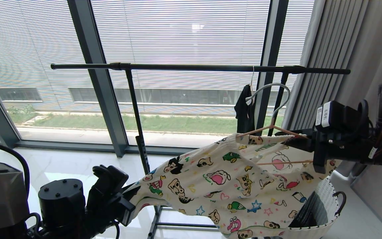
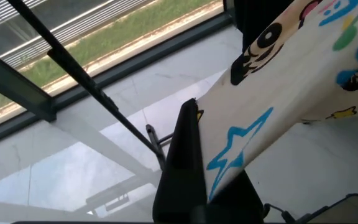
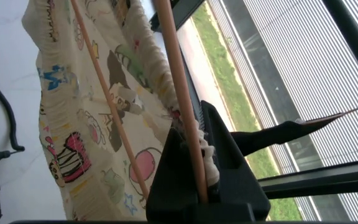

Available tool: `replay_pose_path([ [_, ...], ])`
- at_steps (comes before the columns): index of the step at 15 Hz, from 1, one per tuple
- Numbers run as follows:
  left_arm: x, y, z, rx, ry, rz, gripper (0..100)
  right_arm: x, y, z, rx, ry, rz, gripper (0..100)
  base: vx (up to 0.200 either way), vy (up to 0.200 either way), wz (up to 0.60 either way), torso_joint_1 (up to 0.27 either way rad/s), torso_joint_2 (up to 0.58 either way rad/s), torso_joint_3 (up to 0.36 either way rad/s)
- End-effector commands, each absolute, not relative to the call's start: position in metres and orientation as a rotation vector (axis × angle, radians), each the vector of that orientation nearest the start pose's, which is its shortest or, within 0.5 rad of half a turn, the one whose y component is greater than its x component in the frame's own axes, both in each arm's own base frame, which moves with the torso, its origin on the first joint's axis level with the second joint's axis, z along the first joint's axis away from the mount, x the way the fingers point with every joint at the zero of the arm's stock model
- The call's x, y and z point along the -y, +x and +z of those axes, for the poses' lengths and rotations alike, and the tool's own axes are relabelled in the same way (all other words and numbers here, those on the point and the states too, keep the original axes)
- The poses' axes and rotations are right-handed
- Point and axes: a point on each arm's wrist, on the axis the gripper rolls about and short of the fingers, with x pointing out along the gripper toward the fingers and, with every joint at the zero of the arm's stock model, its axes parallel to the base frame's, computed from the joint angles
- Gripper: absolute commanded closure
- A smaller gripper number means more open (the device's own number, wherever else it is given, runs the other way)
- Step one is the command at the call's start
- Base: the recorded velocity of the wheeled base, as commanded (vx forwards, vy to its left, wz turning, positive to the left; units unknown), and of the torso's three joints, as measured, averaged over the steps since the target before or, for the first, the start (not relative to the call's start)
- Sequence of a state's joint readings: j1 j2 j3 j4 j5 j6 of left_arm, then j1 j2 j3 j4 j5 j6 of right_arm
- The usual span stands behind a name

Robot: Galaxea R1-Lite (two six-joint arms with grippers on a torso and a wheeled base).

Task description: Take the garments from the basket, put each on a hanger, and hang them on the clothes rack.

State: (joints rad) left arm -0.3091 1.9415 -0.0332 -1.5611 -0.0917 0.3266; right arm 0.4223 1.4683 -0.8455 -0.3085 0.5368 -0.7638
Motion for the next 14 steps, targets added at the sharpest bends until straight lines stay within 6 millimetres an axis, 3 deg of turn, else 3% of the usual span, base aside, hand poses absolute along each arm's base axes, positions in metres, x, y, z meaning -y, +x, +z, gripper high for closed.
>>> replay_pose_path([
  [1, 0.071, 0.203, 0.063, -0.238, 0.356, -0.463, 100, -0.114, 0.223, 0.226, 0.050, -0.677, 1.029, 100, 0.000, 0.000, 0.00, 0.000, 0.00, 0.000],
  [2, 0.073, 0.200, 0.065, -0.230, 0.357, -0.472, 0, -0.113, 0.223, 0.226, 0.048, -0.677, 1.028, 100, 0.000, 0.000, 0.00, 0.000, 0.00, 0.000],
  [5, 0.071, 0.195, 0.070, -0.212, 0.352, -0.469, 0, -0.111, 0.219, 0.224, 0.000, -0.676, 1.031, 100, 0.000, 0.000, 0.00, 0.000, 0.00, 0.000],
  [7, 0.068, 0.196, 0.088, -0.134, 0.356, -0.349, 0, -0.105, 0.208, 0.223, -0.108, -0.638, 1.009, 100, 0.000, 0.000, 0.00, 0.000, 0.00, 0.000],
  [10, 0.061, 0.190, 0.122, 0.030, 0.330, -0.246, 0, -0.101, 0.204, 0.220, -0.220, -0.588, 0.914, 100, 0.000, 0.000, 0.00, 0.000, 0.00, 0.000],
  [12, 0.050, 0.183, 0.136, 0.052, 0.326, -0.183, 0, -0.099, 0.201, 0.212, -0.272, -0.566, 0.883, 100, 0.000, 0.000, 0.00, 0.000, 0.00, 0.000],
  [14, 0.036, 0.183, 0.171, 0.035, 0.309, -0.113, 0, -0.095, 0.195, 0.207, -0.297, -0.572, 0.851, 100, 0.000, 0.000, 0.00, 0.000, 0.00, 0.000],
])
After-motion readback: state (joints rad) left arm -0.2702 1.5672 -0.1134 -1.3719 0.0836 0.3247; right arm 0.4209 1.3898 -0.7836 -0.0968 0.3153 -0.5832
